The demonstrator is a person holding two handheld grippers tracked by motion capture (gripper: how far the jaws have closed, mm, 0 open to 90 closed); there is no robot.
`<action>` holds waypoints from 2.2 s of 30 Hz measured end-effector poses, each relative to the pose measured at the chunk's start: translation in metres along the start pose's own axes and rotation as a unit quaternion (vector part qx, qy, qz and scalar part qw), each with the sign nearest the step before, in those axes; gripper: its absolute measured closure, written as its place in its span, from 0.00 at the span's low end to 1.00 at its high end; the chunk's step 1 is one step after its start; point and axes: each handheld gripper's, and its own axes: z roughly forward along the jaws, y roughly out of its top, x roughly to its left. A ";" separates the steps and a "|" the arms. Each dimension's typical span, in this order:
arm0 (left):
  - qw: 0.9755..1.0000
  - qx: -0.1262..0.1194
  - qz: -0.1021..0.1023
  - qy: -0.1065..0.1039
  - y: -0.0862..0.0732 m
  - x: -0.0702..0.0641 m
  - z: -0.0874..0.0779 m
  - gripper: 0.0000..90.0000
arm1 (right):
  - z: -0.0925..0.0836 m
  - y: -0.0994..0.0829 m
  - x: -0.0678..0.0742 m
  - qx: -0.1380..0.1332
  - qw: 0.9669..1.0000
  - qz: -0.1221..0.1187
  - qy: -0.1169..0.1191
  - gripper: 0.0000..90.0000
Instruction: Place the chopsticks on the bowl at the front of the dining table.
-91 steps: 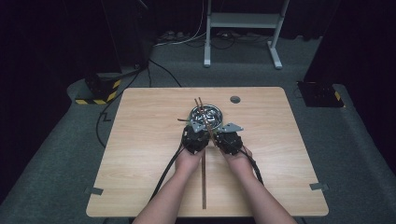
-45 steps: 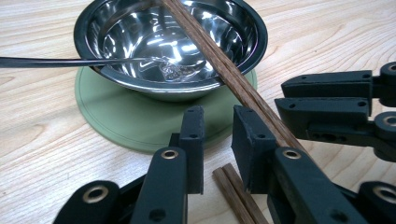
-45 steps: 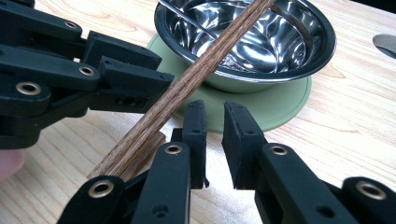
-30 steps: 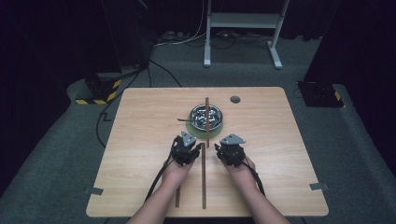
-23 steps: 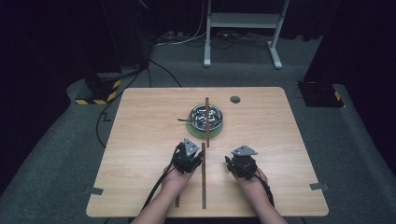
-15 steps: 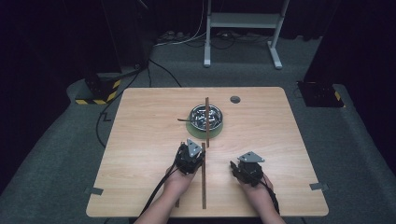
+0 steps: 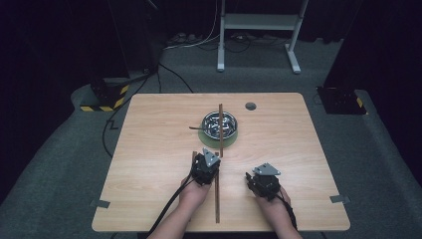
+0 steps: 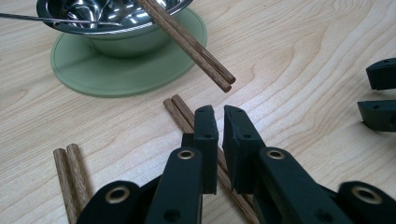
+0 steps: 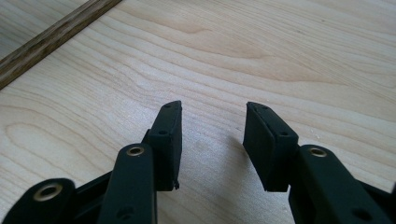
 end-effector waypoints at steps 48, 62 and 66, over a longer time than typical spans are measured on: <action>1.000 -0.001 -0.001 -0.003 0.005 0.002 0.000 0.93 | 0.000 0.000 0.005 -0.007 1.000 -0.016 -0.017 0.64; 1.000 0.006 -0.006 0.002 0.000 0.030 -0.022 0.73 | 0.000 -0.001 0.005 -0.007 1.000 -0.018 -0.021 0.63; 1.000 0.011 -0.015 0.015 -0.007 0.048 -0.033 0.64 | 0.000 -0.001 0.005 -0.008 1.000 -0.016 -0.020 0.63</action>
